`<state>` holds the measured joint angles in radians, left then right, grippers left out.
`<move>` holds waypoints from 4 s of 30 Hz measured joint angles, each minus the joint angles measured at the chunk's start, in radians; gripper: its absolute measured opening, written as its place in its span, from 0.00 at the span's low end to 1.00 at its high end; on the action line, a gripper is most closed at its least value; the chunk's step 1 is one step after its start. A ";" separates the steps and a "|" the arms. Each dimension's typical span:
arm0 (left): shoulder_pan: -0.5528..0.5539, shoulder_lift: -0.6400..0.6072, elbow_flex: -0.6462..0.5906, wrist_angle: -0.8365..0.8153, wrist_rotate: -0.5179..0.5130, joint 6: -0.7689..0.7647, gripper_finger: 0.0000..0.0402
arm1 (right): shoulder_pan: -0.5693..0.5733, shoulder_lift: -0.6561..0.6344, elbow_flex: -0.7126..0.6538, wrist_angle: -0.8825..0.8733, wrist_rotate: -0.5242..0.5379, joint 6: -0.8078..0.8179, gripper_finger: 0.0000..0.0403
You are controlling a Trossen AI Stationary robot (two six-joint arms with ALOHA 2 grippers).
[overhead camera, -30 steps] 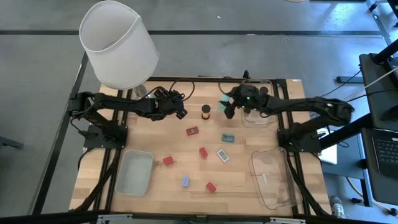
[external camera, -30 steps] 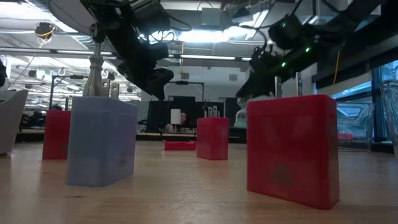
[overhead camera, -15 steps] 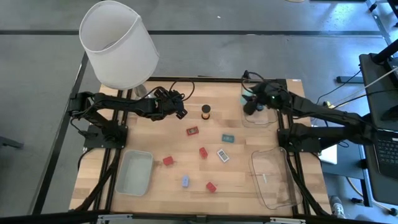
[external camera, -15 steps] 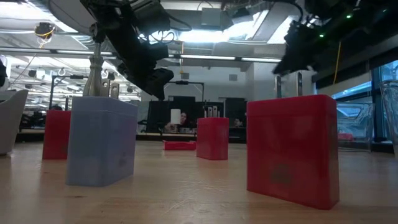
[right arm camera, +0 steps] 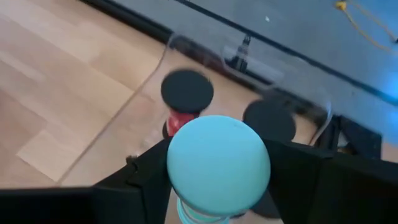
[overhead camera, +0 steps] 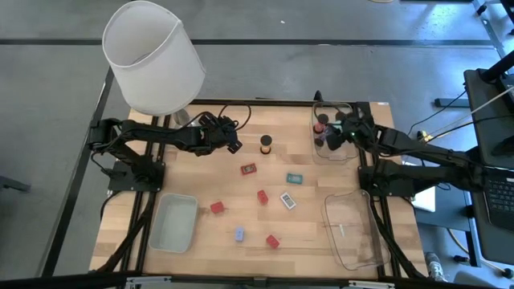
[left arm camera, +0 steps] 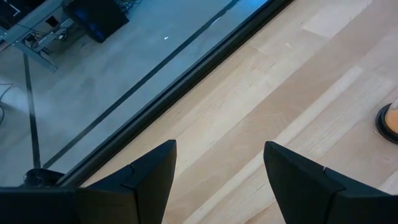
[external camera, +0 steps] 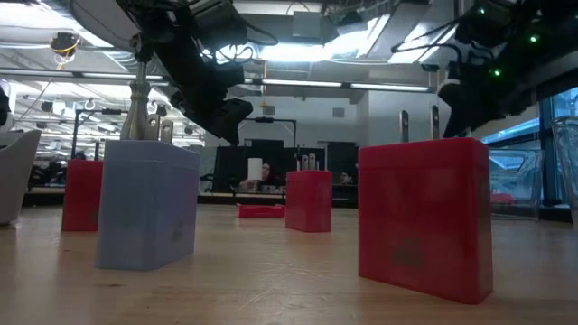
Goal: Pick & Place Office items
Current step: Put the light blue sand timer into the top transparent bin, then put the orange sand timer into the top transparent bin
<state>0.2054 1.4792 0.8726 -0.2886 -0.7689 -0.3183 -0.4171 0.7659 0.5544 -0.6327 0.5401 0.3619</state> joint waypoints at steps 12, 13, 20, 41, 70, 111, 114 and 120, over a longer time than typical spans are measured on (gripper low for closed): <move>0.000 0.000 0.000 0.000 0.000 -0.001 0.60 | 0.000 -0.069 -0.162 0.080 -0.024 0.126 0.52; 0.000 0.000 0.000 0.000 0.000 -0.001 0.60 | 0.000 -0.072 -0.165 0.080 -0.024 0.129 0.51; 0.000 0.000 0.000 0.000 0.000 -0.005 0.60 | 0.001 -0.073 -0.166 0.080 -0.028 0.136 0.53; 0.000 0.000 0.000 0.000 0.002 -0.002 0.60 | 0.118 -0.083 -0.170 0.206 -0.114 0.101 0.50; 0.000 0.000 0.000 0.000 0.004 -0.019 0.60 | 0.311 -0.054 -0.234 0.224 0.030 0.285 0.54; -0.052 0.000 0.000 0.089 0.238 0.120 0.60 | 0.299 0.227 -0.068 0.871 -0.109 -0.323 0.83; -0.062 0.000 0.000 0.078 0.238 0.120 0.60 | 0.297 0.307 -0.068 0.985 -0.189 -0.398 0.83; -0.068 0.000 0.000 0.067 0.237 0.122 0.60 | 0.273 0.461 -0.068 1.177 -0.354 -0.449 0.83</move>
<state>0.1370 1.4796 0.8726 -0.2217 -0.5316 -0.1961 -0.1437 1.2270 0.4866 0.5446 0.1857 -0.0872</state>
